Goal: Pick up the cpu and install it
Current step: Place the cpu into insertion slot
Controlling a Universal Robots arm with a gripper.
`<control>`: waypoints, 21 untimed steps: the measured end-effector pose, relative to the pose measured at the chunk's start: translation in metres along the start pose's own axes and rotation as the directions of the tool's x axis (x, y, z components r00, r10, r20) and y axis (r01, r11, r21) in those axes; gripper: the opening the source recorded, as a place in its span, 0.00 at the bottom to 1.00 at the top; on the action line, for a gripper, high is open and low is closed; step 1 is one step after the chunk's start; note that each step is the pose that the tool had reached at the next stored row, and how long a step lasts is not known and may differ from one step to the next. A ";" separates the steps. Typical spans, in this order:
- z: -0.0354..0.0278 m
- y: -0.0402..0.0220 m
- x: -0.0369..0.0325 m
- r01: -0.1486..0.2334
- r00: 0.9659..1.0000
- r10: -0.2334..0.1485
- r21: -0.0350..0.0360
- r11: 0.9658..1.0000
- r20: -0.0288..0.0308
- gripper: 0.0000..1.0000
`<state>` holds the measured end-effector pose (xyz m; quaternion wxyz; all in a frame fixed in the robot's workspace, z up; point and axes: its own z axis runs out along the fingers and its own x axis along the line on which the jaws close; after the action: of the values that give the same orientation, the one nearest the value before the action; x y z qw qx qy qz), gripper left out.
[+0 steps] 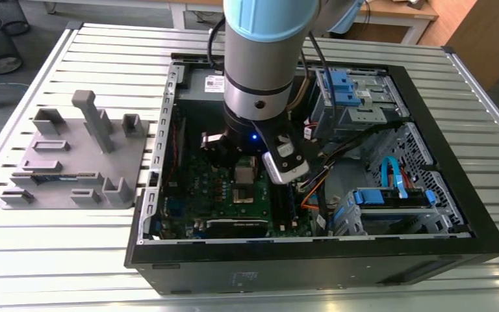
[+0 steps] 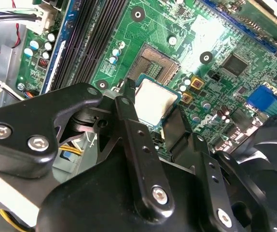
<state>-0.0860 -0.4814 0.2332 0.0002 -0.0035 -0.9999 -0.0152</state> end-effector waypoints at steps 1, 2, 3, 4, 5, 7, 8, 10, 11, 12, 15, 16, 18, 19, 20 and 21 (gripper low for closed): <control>0.0003 0.0000 0.0000 0.000 1.000 0.000 0.000 1.000 0.000 0.47; 0.0004 0.0000 0.0000 0.000 1.000 0.000 0.000 1.000 0.000 0.47; 0.0006 0.0000 0.0000 0.000 1.000 0.000 0.000 1.000 0.000 0.47; 0.0007 0.0000 0.0000 0.000 1.000 0.000 0.000 1.000 0.000 0.47; 0.0007 0.0000 0.0000 0.000 1.000 0.000 0.000 1.000 0.000 0.47; 0.0007 0.0000 0.0000 0.000 1.000 0.000 0.000 1.000 0.000 0.47; 0.0007 0.0000 0.0000 0.000 1.000 0.000 0.000 1.000 0.000 0.47; 0.0010 -0.0008 0.0001 0.000 1.000 0.000 0.000 1.000 0.000 0.47; 0.0010 -0.0015 0.0000 0.000 1.000 0.000 0.000 1.000 0.000 0.47; 0.0012 -0.0021 0.0000 0.000 1.000 0.000 0.000 1.000 0.000 0.47; 0.0028 -0.0035 0.0000 0.000 1.000 0.000 0.000 1.000 0.000 0.47; 0.0038 -0.0037 0.0001 0.000 1.000 0.000 0.000 1.000 0.000 0.47; 0.0063 -0.0044 0.0001 0.000 1.000 0.000 0.000 1.000 0.000 0.47; 0.0074 -0.0047 0.0001 0.000 1.000 0.000 0.000 1.000 0.000 0.47; 0.0086 -0.0050 0.0001 0.000 1.000 0.000 0.000 1.000 0.000 0.47; 0.0096 -0.0052 0.0002 0.000 1.000 0.000 0.000 1.000 0.000 0.47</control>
<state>-0.0863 -0.4863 0.2235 0.0002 -0.0035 -0.9999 -0.0153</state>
